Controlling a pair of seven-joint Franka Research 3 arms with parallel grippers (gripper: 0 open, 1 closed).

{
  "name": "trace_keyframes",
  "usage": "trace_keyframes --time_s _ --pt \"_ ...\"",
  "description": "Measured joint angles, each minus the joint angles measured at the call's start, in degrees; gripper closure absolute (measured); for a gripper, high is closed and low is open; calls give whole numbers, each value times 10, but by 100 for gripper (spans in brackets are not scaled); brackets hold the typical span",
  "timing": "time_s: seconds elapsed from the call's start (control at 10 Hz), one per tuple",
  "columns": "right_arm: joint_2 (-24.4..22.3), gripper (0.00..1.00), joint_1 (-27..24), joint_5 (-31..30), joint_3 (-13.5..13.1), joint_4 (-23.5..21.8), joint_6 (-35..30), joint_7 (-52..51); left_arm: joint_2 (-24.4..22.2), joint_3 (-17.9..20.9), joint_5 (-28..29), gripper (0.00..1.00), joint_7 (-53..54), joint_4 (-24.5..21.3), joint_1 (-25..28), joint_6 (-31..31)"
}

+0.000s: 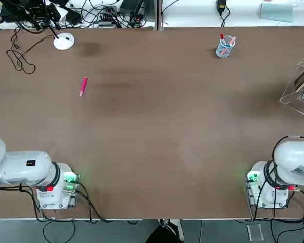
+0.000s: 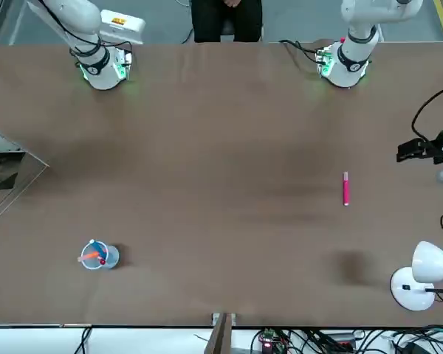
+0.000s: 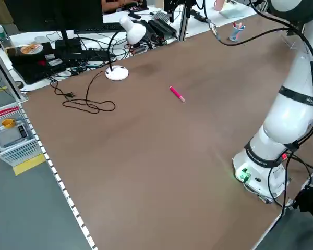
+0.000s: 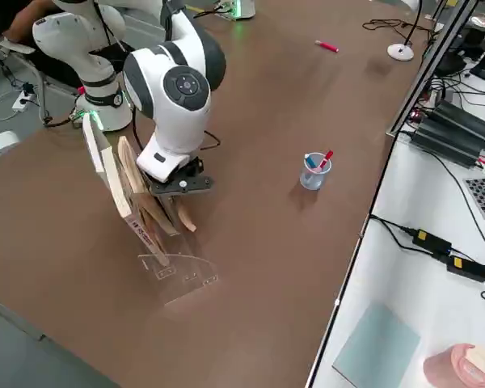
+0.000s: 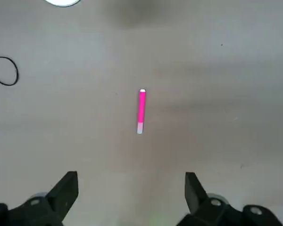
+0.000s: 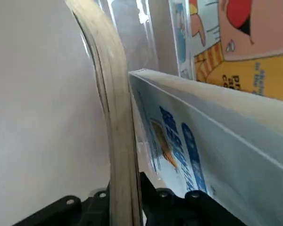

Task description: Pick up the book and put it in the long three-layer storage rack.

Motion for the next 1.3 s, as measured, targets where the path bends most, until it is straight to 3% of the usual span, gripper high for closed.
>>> trace_keyframes --time_s 1.3 --pt "26 81 6 -15 3 3 61 5 0 0 0 0 1 0 0 -6"
